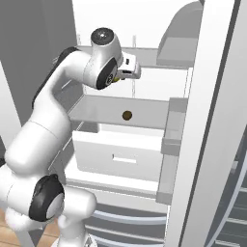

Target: Pick the banana and kiwi from the fridge and place them inside the tupperware on the counter.

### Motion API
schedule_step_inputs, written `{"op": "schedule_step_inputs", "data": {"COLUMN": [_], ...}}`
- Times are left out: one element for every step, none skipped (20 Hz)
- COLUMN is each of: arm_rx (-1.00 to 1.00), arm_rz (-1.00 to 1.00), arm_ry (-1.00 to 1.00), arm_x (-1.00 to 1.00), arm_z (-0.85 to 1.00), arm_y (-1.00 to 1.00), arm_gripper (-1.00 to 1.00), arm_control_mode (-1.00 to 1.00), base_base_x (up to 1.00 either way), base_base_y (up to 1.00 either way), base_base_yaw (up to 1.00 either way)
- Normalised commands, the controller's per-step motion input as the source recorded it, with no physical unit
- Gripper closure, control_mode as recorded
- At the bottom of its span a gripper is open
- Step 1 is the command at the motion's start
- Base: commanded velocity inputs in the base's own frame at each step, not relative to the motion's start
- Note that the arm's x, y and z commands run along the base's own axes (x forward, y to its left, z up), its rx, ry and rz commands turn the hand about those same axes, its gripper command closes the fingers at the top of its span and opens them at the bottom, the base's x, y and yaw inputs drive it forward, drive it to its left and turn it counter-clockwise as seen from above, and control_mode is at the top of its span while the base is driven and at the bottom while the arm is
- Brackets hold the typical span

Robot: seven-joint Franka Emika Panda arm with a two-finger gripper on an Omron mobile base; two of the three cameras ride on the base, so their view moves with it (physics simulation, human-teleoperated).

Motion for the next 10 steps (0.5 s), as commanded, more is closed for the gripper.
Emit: {"op": "schedule_step_inputs", "data": {"arm_rx": [-0.01, 0.00, 0.00, 0.00, 0.00, 0.00, 0.00, 0.00, 0.00, 0.00], "arm_rz": [0.00, 0.00, 0.00, 0.00, 0.00, 0.00, 0.00, 0.00, 0.00, 0.00], "arm_ry": [-0.07, -0.06, -0.07, -0.06, -0.06, -0.06, -0.03, 0.00, 0.00, 0.00], "arm_x": [-0.92, -0.93, -1.00, -1.00, -1.00, -1.00, -1.00, 0.00, 0.00, 0.00], "arm_z": [0.00, -0.03, -0.03, -0.04, -0.05, -0.06, -0.05, 0.00, 0.00, 0.00], "arm_y": [0.00, 0.00, 0.00, 0.00, 0.00, 0.00, -0.03, 0.00, 0.00, 0.00], "arm_gripper": [1.00, 1.00, 1.00, 1.00, 1.00, 1.00, 1.00, 1.00, 1.00, 1.00], "arm_control_mode": [-1.00, -1.00, -1.00, -1.00, -1.00, -1.00, -1.00, 1.00, 1.00, 1.00], "base_base_x": [0.00, 0.00, 0.00, 0.00, 0.00, 0.00, 0.00, -1.00, -1.00, -1.00], "base_base_y": [0.00, 0.00, 0.00, 0.00, 0.00, 0.00, 0.00, -0.10, -0.13, -0.22], "base_base_yaw": [0.00, 0.00, 0.00, 0.00, 0.00, 0.00, 0.00, 0.00, 0.00, 0.00]}}
